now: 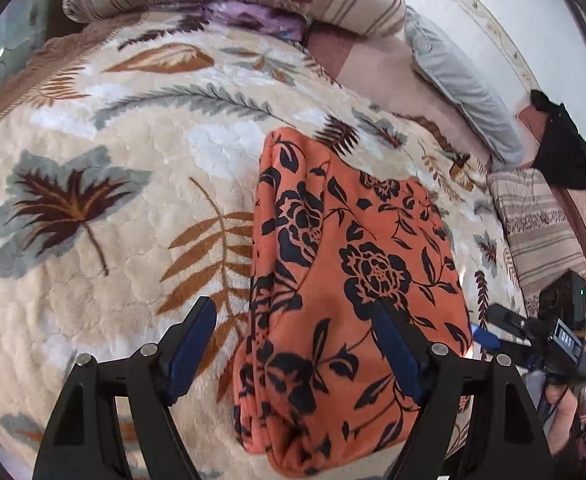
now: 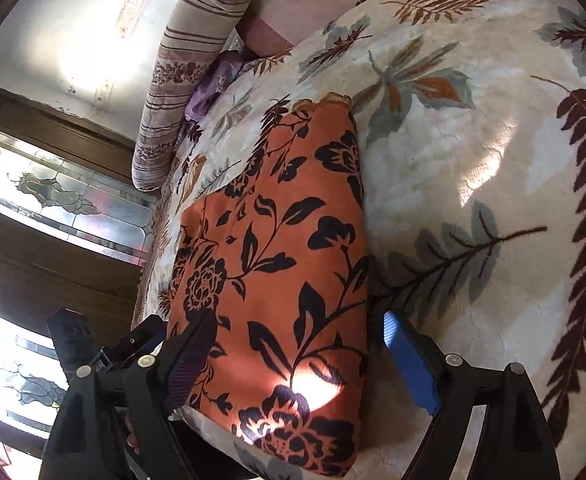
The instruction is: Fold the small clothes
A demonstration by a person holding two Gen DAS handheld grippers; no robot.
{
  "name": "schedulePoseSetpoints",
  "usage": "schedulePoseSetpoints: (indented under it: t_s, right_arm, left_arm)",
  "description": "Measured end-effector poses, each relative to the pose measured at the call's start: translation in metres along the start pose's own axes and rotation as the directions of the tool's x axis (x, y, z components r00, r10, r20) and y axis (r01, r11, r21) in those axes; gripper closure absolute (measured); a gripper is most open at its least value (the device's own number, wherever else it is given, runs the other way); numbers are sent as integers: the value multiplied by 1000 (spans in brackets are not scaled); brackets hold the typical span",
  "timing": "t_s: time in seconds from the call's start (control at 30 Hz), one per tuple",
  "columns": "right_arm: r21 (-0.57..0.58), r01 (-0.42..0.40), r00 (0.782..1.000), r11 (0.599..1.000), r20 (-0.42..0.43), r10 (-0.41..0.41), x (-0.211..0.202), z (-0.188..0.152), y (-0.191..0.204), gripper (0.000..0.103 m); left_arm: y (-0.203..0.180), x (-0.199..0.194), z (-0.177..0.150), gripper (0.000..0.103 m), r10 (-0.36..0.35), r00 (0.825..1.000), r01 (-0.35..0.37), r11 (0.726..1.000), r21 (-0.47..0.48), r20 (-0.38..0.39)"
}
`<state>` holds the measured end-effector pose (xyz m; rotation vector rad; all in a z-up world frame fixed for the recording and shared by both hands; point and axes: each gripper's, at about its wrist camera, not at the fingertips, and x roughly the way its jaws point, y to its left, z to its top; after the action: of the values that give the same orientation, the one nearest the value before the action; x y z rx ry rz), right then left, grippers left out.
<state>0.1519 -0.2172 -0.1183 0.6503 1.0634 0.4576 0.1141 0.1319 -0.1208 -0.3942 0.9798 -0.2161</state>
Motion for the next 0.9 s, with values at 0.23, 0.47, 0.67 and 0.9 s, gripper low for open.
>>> schedulePoseSetpoints:
  t_s: [0.23,0.47,0.67,0.9]
  right_arm:
    - [-1,21,1000,1000,-4,-21,23,22,-4,16]
    - [-96,51,997,994,-53,-57,50,27,9,28]
    - [-167,95,992,981,-69,-108,56,26,19,52]
    - [-320,131,990,938,-11,-142,31,27,49,69]
  left_arm:
    - [5,20,18,23,-71,997,70,997,-10,-38]
    - [1,49,14,23,-61,991,65,998,23,-118]
    - [-6,56,16,48,-97,986,104,994,39,-138]
    - [-25,42,21,71,-114,990,120,990,72,-80]
